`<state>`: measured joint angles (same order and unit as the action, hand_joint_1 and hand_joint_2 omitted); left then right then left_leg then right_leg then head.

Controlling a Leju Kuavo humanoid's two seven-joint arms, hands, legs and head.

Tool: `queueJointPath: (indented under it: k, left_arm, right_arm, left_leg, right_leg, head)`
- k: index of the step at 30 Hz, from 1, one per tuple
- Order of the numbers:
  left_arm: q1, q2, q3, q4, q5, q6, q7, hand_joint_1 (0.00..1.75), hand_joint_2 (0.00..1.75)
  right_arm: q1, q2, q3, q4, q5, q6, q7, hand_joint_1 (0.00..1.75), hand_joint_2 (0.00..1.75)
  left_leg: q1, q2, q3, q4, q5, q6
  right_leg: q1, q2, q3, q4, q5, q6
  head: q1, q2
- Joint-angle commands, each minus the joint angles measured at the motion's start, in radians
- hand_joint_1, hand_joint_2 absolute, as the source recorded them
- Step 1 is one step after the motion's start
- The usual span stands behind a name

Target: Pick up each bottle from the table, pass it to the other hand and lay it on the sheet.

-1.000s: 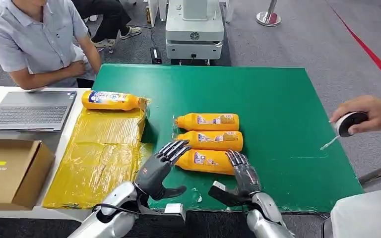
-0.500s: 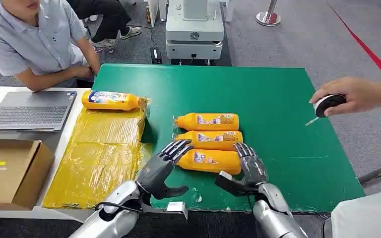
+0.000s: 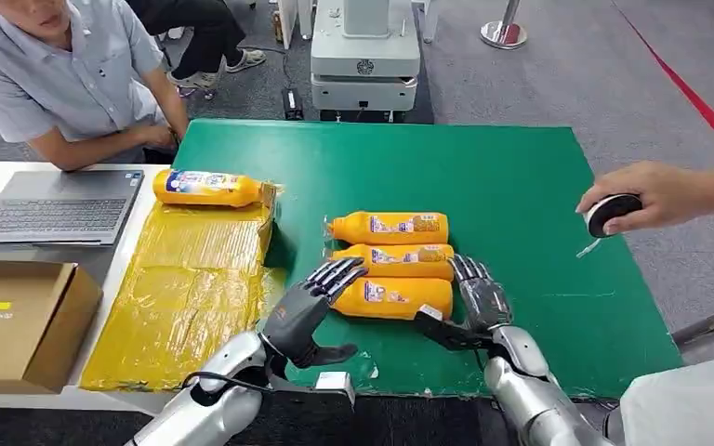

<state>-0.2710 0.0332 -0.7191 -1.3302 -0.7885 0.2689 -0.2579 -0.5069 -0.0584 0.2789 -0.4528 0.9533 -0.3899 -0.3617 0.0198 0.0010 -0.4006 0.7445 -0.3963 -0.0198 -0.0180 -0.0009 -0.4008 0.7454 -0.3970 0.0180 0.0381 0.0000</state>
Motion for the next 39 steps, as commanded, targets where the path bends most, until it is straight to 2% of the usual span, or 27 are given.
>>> queueJointPath:
  k: [1, 15, 22, 24, 26, 39]
  left_arm:
    - [-0.073, 0.001, -0.016, 0.001, 0.002, 0.001, -0.004, 0.00, 1.75]
    - [-0.091, -0.005, -0.026, 0.012, 0.001, -0.005, -0.003, 0.00, 1.75]
    - [-0.099, -0.007, -0.030, 0.025, 0.006, 0.003, -0.003, 0.00, 1.75]
    - [-0.109, -0.006, -0.034, 0.035, 0.012, 0.012, -0.005, 0.00, 1.75]
    - [-0.115, -0.008, -0.035, 0.041, 0.017, 0.014, -0.007, 0.00, 1.75]
    - [-0.124, -0.010, -0.037, 0.051, 0.021, 0.021, -0.010, 0.00, 1.75]
  right_arm:
    - [-0.050, 0.015, -0.005, 0.025, -0.015, 0.005, -0.026, 0.00, 1.75]
    - [-0.060, 0.024, -0.014, 0.034, -0.043, 0.055, -0.054, 0.00, 1.75]
    - [-0.081, 0.015, -0.020, 0.067, -0.057, 0.141, -0.010, 0.00, 1.75]
    - [-0.091, 0.008, -0.013, 0.088, -0.062, 0.218, 0.025, 0.00, 1.75]
    - [-0.095, 0.003, -0.014, 0.095, -0.066, 0.244, 0.037, 0.00, 1.75]
    - [-0.100, -0.001, -0.011, 0.101, -0.067, 0.271, 0.041, 0.00, 1.75]
  left_leg:
    - [0.000, 0.000, 0.000, 0.000, 0.000, 0.000]
    - [0.000, 0.000, 0.000, 0.000, 0.000, 0.000]
    - [0.000, 0.000, 0.000, 0.000, 0.000, 0.000]
    - [0.000, 0.000, 0.000, 0.000, 0.000, 0.000]
    - [0.000, 0.000, 0.000, 0.000, 0.000, 0.000]
    - [0.000, 0.000, 0.000, 0.000, 0.000, 0.000]
  right_leg:
    - [0.000, 0.000, 0.000, 0.000, 0.000, 0.000]
    - [0.000, 0.000, 0.000, 0.000, 0.000, 0.000]
    - [0.000, 0.000, 0.000, 0.000, 0.000, 0.000]
    - [0.000, 0.000, 0.000, 0.000, 0.000, 0.000]
    - [0.000, 0.000, 0.000, 0.000, 0.000, 0.000]
    - [0.000, 0.000, 0.000, 0.000, 0.000, 0.000]
  head:
    - [-0.001, 0.000]
    - [-0.001, 0.000]
    - [0.000, 0.000]
    - [-0.001, 0.000]
    - [-0.001, 0.000]
    - [0.000, 0.000]
